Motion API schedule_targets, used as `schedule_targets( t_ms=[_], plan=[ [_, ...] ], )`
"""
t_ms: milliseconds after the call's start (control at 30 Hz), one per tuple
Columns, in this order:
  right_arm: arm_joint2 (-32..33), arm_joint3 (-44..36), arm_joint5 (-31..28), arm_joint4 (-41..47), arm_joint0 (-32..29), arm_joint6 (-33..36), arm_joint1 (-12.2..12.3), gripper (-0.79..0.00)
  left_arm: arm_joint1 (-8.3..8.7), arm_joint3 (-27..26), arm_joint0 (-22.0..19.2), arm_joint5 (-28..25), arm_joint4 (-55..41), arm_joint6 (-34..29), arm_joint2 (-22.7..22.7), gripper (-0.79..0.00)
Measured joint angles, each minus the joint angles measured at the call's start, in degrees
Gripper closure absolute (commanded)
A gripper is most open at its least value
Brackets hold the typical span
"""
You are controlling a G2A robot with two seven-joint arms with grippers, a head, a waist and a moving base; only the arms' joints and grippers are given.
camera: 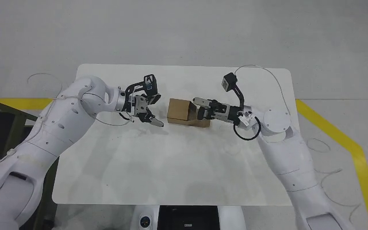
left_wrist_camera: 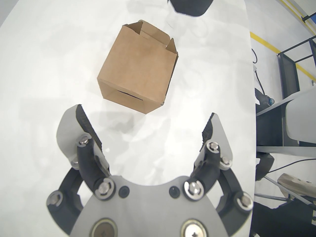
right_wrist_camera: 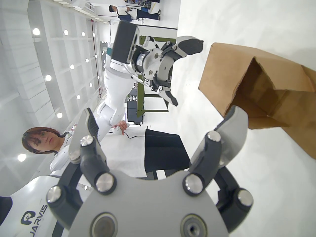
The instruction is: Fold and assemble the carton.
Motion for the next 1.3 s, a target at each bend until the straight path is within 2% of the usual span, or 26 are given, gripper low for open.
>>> schedule_targets(
  t_ms=[33,267,600,1067,1300],
  plan=[
    [0.80,-1.51,0.70,-0.25,-0.74,0.38,0.27,0.000,-0.11,0.16,-0.12,0.00,1.49,1.01,0.62,-0.785],
    [2.88,-6.56,3.54,-1.98,-3.85,1.03,1.29,0.000,-0.69,2.53,-1.54,0.00,5.95,7.17,4.06,-0.785],
    [2.87,-6.86,3.63,-1.91,-4.20,0.69,1.32,0.000,-1.77,4.75,-4.94,0.00,14.17,19.79,8.99,-0.785],
    [2.80,-6.92,3.59,-1.98,-4.34,0.48,1.32,0.000,-1.72,4.50,-4.39,1.15,14.75,20.18,8.67,-0.785],
    [1.45,-5.23,3.18,-7.10,-5.43,-0.68,1.75,0.000,-1.20,4.29,-1.34,-0.06,20.69,26.34,7.17,-0.785]
  ],
)
